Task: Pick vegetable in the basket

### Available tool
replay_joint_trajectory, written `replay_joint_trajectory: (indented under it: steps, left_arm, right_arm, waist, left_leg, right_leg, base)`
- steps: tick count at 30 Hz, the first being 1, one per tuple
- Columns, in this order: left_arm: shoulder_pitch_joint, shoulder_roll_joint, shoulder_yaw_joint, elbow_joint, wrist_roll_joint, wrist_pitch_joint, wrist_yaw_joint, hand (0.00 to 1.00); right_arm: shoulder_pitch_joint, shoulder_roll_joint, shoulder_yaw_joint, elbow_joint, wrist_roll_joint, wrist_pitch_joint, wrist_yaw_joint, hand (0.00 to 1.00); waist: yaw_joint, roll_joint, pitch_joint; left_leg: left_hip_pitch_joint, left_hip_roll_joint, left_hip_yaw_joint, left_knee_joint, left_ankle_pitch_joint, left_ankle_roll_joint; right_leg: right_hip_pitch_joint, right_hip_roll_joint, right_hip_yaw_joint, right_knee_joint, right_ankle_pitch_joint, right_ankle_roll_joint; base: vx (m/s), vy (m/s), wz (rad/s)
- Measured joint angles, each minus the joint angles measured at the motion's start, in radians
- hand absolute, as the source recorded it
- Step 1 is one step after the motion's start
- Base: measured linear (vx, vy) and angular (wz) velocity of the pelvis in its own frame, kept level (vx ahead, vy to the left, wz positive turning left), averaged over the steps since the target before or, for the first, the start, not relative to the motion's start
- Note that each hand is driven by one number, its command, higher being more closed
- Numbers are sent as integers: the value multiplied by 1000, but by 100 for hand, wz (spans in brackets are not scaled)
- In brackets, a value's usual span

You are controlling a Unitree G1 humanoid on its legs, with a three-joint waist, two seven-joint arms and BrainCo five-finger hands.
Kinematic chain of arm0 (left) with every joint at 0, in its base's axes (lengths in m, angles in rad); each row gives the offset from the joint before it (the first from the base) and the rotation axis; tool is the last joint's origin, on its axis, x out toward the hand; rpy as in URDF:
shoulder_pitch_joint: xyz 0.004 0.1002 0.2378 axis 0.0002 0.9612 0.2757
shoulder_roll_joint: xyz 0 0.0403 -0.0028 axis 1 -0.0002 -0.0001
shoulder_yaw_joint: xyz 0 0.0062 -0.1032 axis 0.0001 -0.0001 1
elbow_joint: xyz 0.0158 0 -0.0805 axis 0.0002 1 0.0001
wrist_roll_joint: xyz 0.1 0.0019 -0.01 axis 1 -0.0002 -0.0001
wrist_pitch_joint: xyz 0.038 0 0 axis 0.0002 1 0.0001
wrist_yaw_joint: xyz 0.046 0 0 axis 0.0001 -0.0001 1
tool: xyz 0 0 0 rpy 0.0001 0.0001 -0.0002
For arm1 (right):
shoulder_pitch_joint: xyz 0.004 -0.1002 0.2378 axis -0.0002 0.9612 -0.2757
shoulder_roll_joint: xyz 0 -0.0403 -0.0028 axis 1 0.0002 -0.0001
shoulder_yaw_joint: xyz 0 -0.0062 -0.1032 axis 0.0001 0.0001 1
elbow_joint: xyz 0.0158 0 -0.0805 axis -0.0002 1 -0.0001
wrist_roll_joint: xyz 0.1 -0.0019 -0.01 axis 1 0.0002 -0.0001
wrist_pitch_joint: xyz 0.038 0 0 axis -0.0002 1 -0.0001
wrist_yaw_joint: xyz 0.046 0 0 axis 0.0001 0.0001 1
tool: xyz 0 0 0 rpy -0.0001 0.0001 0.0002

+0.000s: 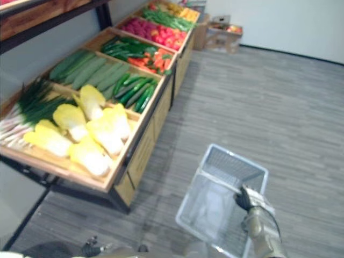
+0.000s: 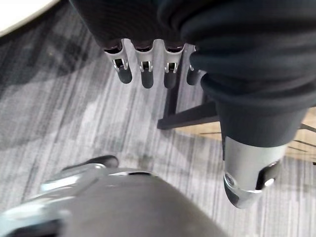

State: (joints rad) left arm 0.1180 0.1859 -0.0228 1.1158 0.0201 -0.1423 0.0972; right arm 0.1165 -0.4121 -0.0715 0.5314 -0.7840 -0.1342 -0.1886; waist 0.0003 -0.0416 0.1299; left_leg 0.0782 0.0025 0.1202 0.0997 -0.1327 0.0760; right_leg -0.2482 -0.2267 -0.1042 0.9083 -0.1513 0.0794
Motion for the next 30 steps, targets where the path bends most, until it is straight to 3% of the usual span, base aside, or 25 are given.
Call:
replay_joint_trajectory:
  steps: [1,2,4,5,6,7,8,9,10,11,12,13,18,22,24,27,30]
  left_arm:
    - [-5,-1,0,-1,0,0,1,0]
    - [-14,-6,0,-1,2,0,5,0]
    - [-27,-5,1,-5,2,-1,8,0]
    - [-33,-5,1,-5,3,-1,9,0]
    - [-43,-5,1,-5,3,-1,11,0]
    - [-45,-5,2,-6,4,-2,13,0]
    - [-46,12,12,-6,5,-3,15,0]
    - [-44,26,20,-1,5,-1,16,0]
    - [-46,-2,32,8,8,-1,16,0]
    - [-42,-7,35,8,10,-2,16,0]
    - [-35,-29,56,10,25,-2,19,0]
    - [-34,-46,98,18,26,-1,21,0]
    - [-34,-70,209,0,20,-1,56,0]
    - [-39,-73,225,-94,21,-4,104,0]
    - [-33,-76,224,-194,21,-12,163,0]
    - [8,-98,225,-357,24,-12,227,0]
    - [86,-158,208,-633,25,-25,269,0]
  right_arm:
    - [0,0,0,1,0,1,-1,100]
    - [0,0,-8,3,0,2,-3,100]
    - [6,1,-38,23,0,2,-5,100]
    - [7,0,-52,31,0,3,-6,100]
    - [7,2,-83,55,0,6,-8,100]
    - [6,6,-95,79,1,10,-12,100]
    - [5,23,-125,125,3,20,-13,100]
    - [6,41,-158,166,9,23,-14,100]
    - [-21,39,-225,250,22,41,-16,100]
    - [-25,37,-241,263,24,42,-17,100]
    - [-40,28,-288,314,48,51,-26,100]
    - [-50,26,-331,376,80,64,-40,100]
    - [-31,29,-439,483,137,78,-55,100]
    - [-3,45,-494,518,176,82,-77,100]
    - [8,72,-513,521,200,81,-96,100]
    - [-1,84,-527,521,206,63,-105,100]
    - [-6,87,-576,516,214,41,-115,100]
  waist:
    - [-2,13,8]
    - [-11,16,11]
    - [-29,17,13]
    - [-29,12,10]
    - [-28,11,12]
    - [-27,0,14]
    - [-26,-30,15]
    - [-27,-54,18]
    - [-21,-10,20]
    - [-20,0,22]
    - [-19,35,21]
    - [-19,49,21]
    - [-24,63,13]
    - [-26,57,12]
    - [-22,51,12]
    - [-18,60,6]
    - [-14,72,-1]
  left_leg:
    - [16,8,-7,-7,0,0]
    - [34,22,-29,-11,0,0]
    - [44,32,-76,-9,-3,-7]
    - [44,35,-86,-6,-12,-21]
    - [44,45,-112,3,-41,-67]
    - [44,44,-124,6,-53,-85]
    - [46,38,-149,14,-79,-123]
    - [50,36,-176,16,-99,-149]
    - [40,99,-191,28,-103,-178]
    - [40,110,-190,27,-101,-181]
    - [37,154,-189,20,-93,-197]
    - [30,184,-192,3,-58,-225]
    - [-7,221,-241,-8,34,-251]
    - [-56,208,-193,-10,96,-243]
    - [-74,197,-98,-21,136,-230]
    - [-70,197,-82,-54,142,-223]
    - [-68,187,-73,-93,140,-221]
  right_leg:
    - [-10,12,-17,-33,-16,-10]
    - [-15,37,-33,-149,-24,-20]
    - [-12,61,24,-448,-5,-2]
    - [-11,63,53,-515,5,11]
    - [-11,60,115,-623,33,32]
    - [-8,53,140,-663,63,32]
    - [4,34,173,-714,129,32]
    - [17,14,172,-718,192,89]
    - [20,62,115,-693,157,60]
    - [27,71,103,-696,154,56]
    - [36,103,69,-697,142,36]
    - [48,121,27,-699,130,17]
    - [133,138,-97,-773,126,-10]
    - [171,109,-201,-801,127,-15]
    - [192,87,-262,-813,127,-16]
    - [205,88,-293,-823,129,-16]
    - [206,83,-299,-849,148,-2]
  base:
    - [317,-88,41]
    - [296,-112,51]
    - [363,-209,75]
    - [331,-268,78]
    - [223,-219,60]
    - [279,-335,81]
    - [263,-441,87]
    - [304,-533,106]
    - [251,-436,76]
    - [237,-352,61]
    - [205,-307,53]
    - [175,-290,53]
    - [121,-203,67]
    - [38,-71,88]
    - [-23,-12,82]
    - [-50,2,40]
    - [-80,50,14]
